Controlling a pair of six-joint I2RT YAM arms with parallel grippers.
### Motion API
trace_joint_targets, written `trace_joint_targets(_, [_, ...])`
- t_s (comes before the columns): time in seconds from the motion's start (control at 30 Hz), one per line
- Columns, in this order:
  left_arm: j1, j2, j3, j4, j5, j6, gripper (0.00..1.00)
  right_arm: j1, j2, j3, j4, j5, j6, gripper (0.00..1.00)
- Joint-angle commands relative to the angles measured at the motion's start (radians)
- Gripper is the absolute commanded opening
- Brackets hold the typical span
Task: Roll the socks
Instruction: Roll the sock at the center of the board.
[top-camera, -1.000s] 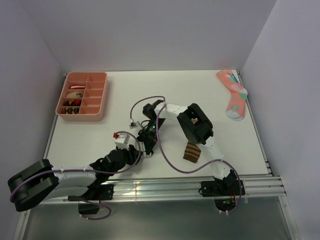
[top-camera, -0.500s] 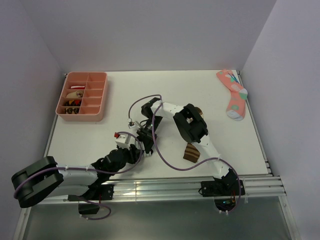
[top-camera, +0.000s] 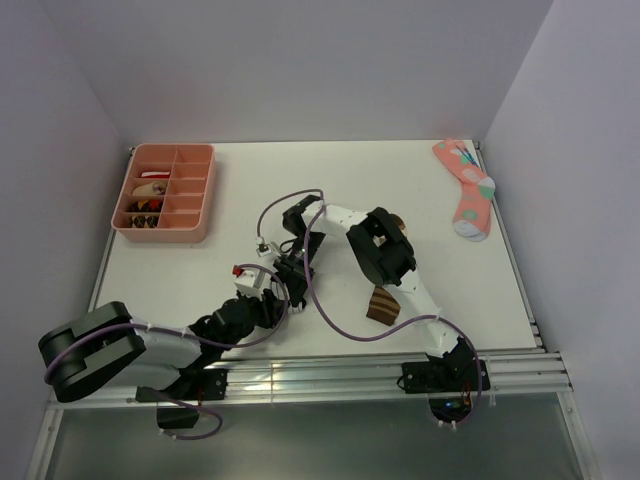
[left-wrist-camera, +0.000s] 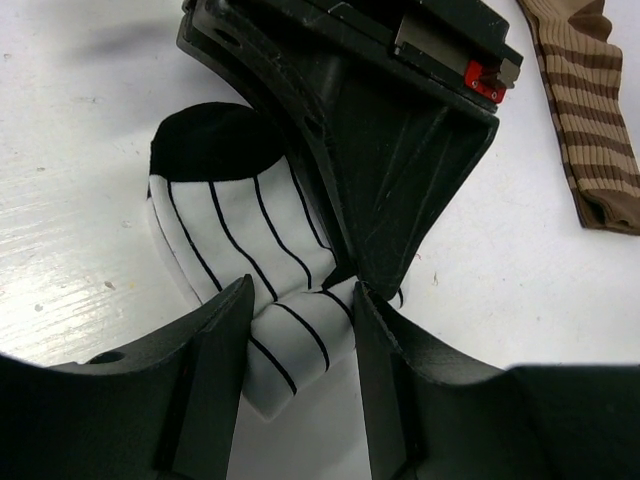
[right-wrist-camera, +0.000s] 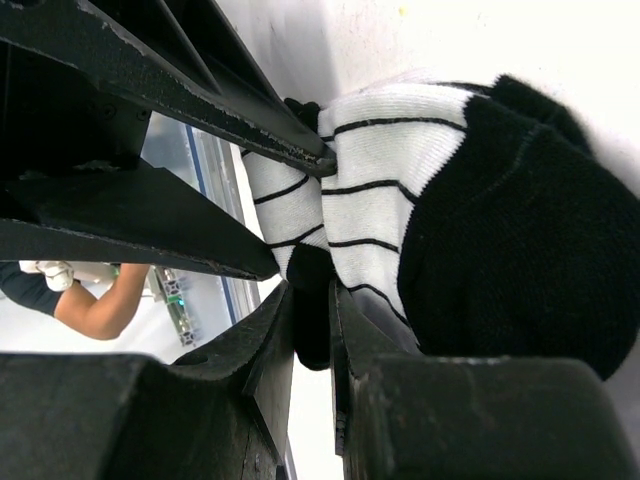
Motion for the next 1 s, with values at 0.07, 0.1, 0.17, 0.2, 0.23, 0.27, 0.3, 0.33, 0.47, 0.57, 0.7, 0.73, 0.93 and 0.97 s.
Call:
trace_joint_targets(0.07, [-0.009,0.014,-0.004,0.051,0.064,-0.022,0.5,-0.016,0.031,-0.009,0.126,0.117,0.002,0.13])
trace_joint_targets(0.1, [-0.009,0.01,-0.006,0.05,0.065,-0.026,0.49,-0.016,0.029,-0.016,0.14,0.121,0.015,0.12])
trace_joint_targets(0.17, [-0.009,0.003,-0.003,0.036,0.064,-0.029,0.49,-0.019,0.023,-0.019,0.15,0.122,0.022,0.12])
trace_joint_targets(0.2, [-0.009,-0.001,0.002,0.018,0.067,-0.032,0.47,-0.022,0.02,-0.025,0.155,0.127,0.031,0.12])
trace_joint_targets(0.23, [-0.009,0.002,0.006,0.008,0.068,-0.034,0.45,-0.022,0.011,-0.032,0.172,0.13,0.037,0.12])
trace_joint_targets(0.27, [-0.009,0.011,0.025,-0.024,0.073,-0.04,0.38,-0.022,-0.014,-0.066,0.22,0.143,0.066,0.13])
trace_joint_targets(0.3, [-0.009,0.011,0.031,-0.024,0.073,-0.04,0.38,-0.022,-0.014,-0.066,0.221,0.144,0.066,0.13])
trace_joint_targets(0.33, [-0.009,0.022,0.036,-0.036,0.08,-0.045,0.34,-0.022,-0.021,-0.087,0.247,0.145,0.077,0.14])
trace_joint_targets(0.47, [-0.009,0.052,0.054,-0.061,0.097,-0.06,0.24,-0.024,-0.047,-0.112,0.278,0.165,0.097,0.16])
trace_joint_targets(0.57, [-0.009,0.054,0.076,-0.114,0.096,-0.077,0.15,-0.025,-0.083,-0.153,0.337,0.183,0.132,0.2])
trace_joint_targets(0.7, [-0.009,0.036,0.095,-0.196,0.078,-0.104,0.04,-0.027,-0.164,-0.233,0.439,0.22,0.178,0.28])
trace_joint_targets(0.73, [-0.009,0.03,0.1,-0.213,0.071,-0.123,0.0,-0.029,-0.184,-0.27,0.46,0.232,0.199,0.3])
trace_joint_targets(0.93, [-0.009,0.048,0.161,-0.352,0.051,-0.172,0.0,-0.036,-0.33,-0.338,0.539,0.257,0.227,0.48])
trace_joint_targets(0.97, [-0.008,0.048,0.166,-0.352,0.057,-0.178,0.0,-0.039,-0.342,-0.344,0.545,0.262,0.233,0.49])
